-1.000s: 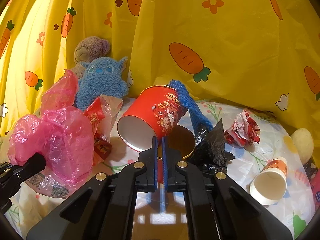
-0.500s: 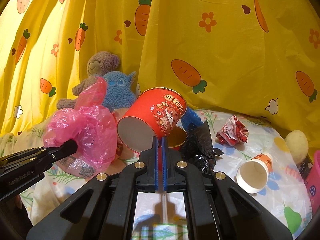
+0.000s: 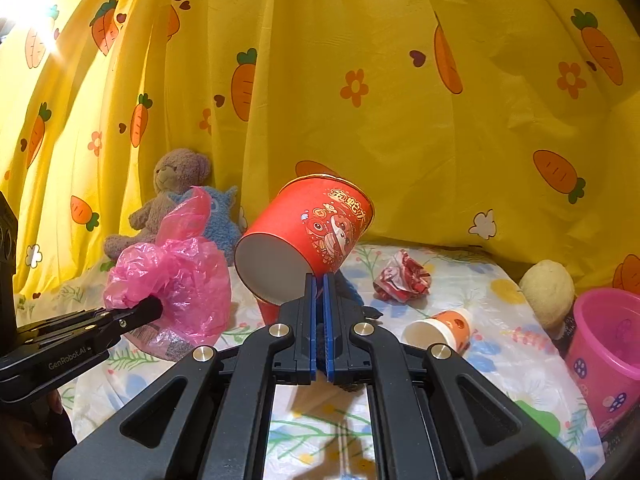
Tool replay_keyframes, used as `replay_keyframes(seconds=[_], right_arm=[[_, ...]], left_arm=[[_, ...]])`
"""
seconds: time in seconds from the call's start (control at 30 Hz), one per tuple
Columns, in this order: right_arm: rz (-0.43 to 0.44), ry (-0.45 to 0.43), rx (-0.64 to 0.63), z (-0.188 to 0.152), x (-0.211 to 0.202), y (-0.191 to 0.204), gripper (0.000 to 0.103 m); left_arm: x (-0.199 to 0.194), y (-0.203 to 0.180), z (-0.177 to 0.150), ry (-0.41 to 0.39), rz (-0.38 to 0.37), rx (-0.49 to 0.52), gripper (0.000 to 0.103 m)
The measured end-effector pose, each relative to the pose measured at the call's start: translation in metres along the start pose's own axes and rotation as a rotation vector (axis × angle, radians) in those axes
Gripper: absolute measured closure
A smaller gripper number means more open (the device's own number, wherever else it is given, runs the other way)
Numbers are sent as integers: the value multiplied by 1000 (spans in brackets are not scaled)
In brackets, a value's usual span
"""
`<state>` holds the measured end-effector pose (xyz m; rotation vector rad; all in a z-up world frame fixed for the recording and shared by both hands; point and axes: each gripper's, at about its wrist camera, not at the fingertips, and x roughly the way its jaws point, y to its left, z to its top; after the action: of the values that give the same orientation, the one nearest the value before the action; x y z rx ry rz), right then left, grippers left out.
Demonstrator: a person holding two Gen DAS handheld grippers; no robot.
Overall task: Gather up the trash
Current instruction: 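Carry the pink bag and red cup over the pink bucket with both tools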
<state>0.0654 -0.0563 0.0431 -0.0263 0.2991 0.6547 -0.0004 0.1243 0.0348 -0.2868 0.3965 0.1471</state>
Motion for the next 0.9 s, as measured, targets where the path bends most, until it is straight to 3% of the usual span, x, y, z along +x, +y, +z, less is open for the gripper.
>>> replay_keyframes(seconds=[0.4, 0.67, 0.9], right_arm=[[-108, -28, 39, -9, -34, -46, 99], [-203, -50, 65, -12, -57, -83, 99], [-323, -69, 94, -15, -78, -127, 99]], left_arm=[[16, -69, -4, 7, -85, 103, 98], [36, -122, -5, 24, -192, 182, 98], [62, -178, 0, 55, -341, 233, 98]])
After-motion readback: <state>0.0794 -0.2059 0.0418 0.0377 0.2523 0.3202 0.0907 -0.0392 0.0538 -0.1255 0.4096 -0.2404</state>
